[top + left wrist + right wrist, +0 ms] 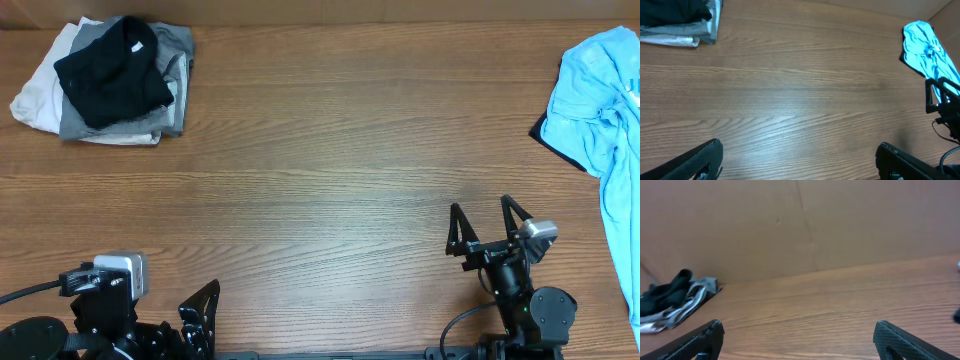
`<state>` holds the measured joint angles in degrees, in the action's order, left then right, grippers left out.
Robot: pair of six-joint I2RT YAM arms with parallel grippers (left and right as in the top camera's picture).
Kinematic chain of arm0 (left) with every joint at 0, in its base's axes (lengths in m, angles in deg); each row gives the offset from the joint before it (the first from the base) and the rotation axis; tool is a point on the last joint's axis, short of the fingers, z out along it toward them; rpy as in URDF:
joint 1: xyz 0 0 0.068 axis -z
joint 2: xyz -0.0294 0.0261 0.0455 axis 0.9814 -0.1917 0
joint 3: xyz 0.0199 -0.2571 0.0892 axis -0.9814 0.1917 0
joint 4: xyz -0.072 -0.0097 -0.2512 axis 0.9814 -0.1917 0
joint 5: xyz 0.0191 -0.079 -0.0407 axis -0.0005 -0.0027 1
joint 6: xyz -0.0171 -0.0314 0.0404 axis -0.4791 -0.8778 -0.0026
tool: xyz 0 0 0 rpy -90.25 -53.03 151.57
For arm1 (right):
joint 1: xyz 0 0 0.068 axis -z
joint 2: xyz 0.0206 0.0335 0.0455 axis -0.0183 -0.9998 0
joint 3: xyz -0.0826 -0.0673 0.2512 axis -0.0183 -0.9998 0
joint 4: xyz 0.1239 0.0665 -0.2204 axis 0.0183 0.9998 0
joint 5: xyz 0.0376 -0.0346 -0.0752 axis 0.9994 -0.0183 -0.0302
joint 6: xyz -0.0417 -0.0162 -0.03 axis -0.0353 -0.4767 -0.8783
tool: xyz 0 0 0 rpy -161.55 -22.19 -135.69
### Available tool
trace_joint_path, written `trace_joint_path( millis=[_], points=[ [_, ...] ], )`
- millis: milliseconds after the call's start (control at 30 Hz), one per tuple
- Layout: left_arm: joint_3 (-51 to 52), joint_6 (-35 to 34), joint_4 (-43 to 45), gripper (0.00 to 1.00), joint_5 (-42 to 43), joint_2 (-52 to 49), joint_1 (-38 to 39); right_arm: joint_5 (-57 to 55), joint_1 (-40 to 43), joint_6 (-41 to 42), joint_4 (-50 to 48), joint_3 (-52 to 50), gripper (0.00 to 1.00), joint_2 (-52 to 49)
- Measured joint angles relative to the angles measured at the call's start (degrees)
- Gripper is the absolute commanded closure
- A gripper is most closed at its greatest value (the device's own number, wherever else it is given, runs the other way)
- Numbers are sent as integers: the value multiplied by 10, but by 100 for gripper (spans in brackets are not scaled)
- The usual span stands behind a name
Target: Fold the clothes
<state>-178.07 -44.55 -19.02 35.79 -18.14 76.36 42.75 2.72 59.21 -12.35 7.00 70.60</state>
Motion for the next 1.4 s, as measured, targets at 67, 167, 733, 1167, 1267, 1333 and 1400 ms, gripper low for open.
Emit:
trace_joint_path(
  millis=[67,167,733,1167,1267,1333,1400],
  points=[
    [0,0,0,0,0,0,0,-16,0,-1,-2,0,0,5],
    [0,0,0,0,0,0,0,-43,0,-2,-2,0,0,6],
    [0,0,0,0,0,0,0,-113,0,12,-37,-33,0,7],
    [0,0,0,0,0,0,0,-122,0,13,4,-33,0,7],
    [0,0,0,0,0,0,0,-123,0,14,4,-33,0,7],
    [0,0,0,0,0,0,0,-123,0,14,4,-33,0,7],
    [0,0,0,0,0,0,0,-123,0,13,4,-33,0,7]
  ],
)
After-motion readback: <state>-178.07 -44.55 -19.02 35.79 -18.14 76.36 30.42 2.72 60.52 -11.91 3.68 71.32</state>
